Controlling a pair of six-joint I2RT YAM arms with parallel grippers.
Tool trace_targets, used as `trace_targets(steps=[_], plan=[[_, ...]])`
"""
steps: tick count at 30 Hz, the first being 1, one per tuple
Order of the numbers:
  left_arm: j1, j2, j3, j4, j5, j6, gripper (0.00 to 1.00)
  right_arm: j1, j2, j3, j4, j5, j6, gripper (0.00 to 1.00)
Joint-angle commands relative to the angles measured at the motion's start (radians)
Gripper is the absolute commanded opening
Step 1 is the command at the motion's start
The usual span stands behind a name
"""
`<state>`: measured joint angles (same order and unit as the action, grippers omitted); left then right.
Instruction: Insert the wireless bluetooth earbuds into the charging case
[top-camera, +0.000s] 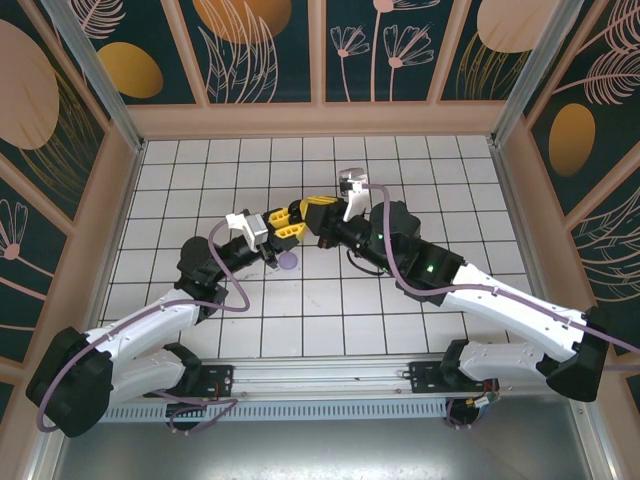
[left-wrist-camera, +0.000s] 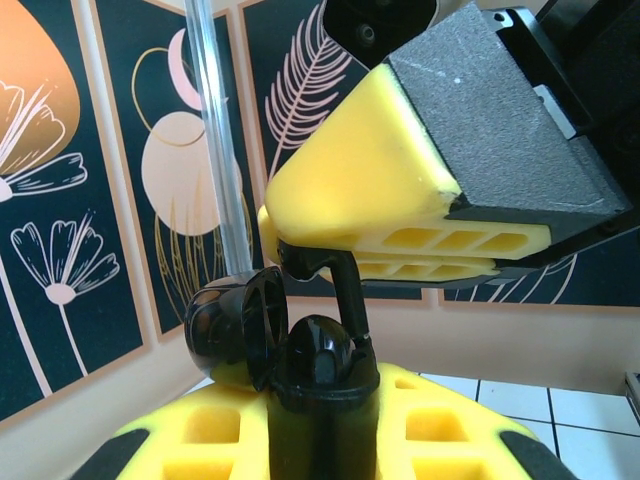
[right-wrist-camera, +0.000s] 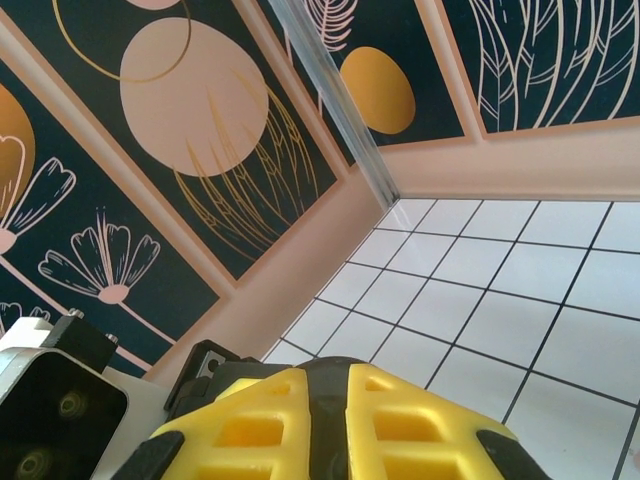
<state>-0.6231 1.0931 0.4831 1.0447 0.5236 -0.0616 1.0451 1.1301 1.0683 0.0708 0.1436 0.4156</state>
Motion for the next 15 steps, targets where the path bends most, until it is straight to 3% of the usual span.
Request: trace_targets(steps=[1, 9, 15], plan=[[-0.005, -0.014, 0.031, 0.080, 0.006, -0.011, 0.00, 0.001, -0.009, -0.022, -0.038, -0.038, -0.028, 0.12], [-0.006, -0.013, 0.038, 0.074, 0.007, -0.013, 0.00, 0.008, 0.027, -0.014, -0.037, -0.067, -0.032, 0.12], [-0.006, -0.013, 0.036, 0.071, 0.017, -0.012, 0.00, 0.006, 0.032, -0.024, -0.019, 0.002, -0.026, 0.11]])
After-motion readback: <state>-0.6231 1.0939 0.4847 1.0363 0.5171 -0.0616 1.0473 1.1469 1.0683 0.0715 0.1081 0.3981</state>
